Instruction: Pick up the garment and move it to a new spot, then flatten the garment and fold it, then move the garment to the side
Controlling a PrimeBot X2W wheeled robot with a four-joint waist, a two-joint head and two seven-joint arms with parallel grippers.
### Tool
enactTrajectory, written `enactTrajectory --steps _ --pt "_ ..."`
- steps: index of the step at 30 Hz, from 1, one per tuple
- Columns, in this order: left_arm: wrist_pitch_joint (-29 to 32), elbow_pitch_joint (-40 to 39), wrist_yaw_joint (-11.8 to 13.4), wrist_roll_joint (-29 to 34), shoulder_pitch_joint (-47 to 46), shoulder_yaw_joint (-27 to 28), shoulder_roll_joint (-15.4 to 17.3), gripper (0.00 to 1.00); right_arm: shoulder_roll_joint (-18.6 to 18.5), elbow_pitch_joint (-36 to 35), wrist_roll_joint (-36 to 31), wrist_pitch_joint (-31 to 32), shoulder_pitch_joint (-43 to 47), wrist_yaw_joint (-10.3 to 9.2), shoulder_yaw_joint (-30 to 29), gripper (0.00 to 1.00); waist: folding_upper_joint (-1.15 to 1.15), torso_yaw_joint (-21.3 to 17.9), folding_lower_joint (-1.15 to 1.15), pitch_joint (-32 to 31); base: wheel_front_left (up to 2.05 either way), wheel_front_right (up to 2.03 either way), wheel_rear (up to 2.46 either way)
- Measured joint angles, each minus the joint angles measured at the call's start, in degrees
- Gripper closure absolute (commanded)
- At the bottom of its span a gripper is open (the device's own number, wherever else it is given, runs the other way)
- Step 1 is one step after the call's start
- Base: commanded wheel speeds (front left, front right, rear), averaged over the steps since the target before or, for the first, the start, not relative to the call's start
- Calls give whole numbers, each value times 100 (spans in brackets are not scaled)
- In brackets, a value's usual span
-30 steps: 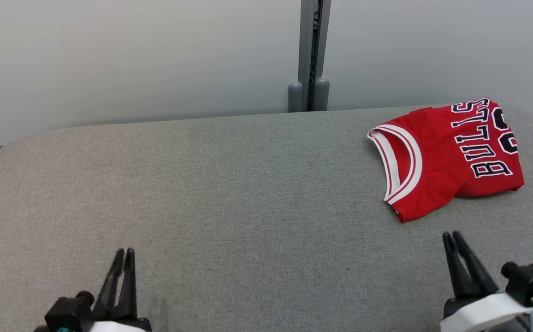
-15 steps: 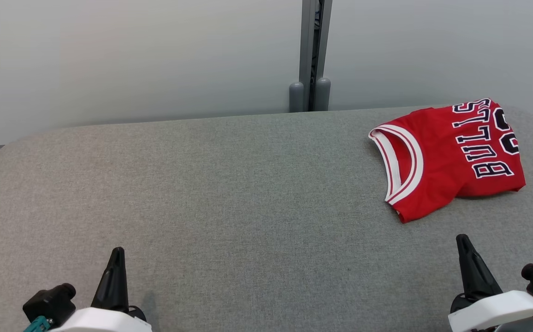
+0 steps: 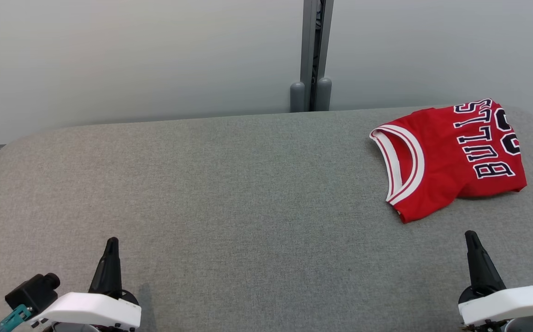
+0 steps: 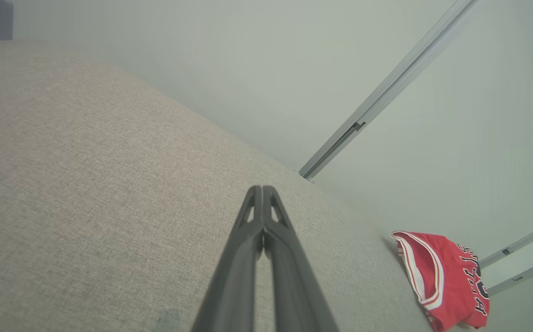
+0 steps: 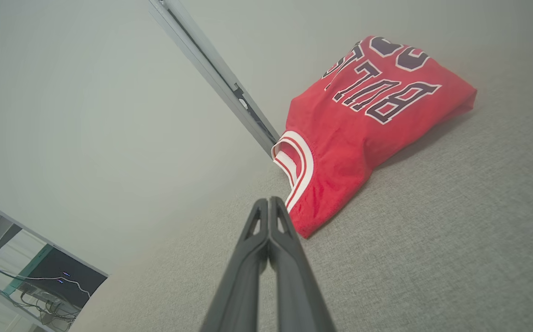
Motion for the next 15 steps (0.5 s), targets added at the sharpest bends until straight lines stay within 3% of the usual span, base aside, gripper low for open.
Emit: enactTrajectory --steps 15 --pt "378 112 -107 -1113 -244 180 -35 100 78 -85 1123 244 -30 0 -185 100 0 20 0 2 0 0 0"
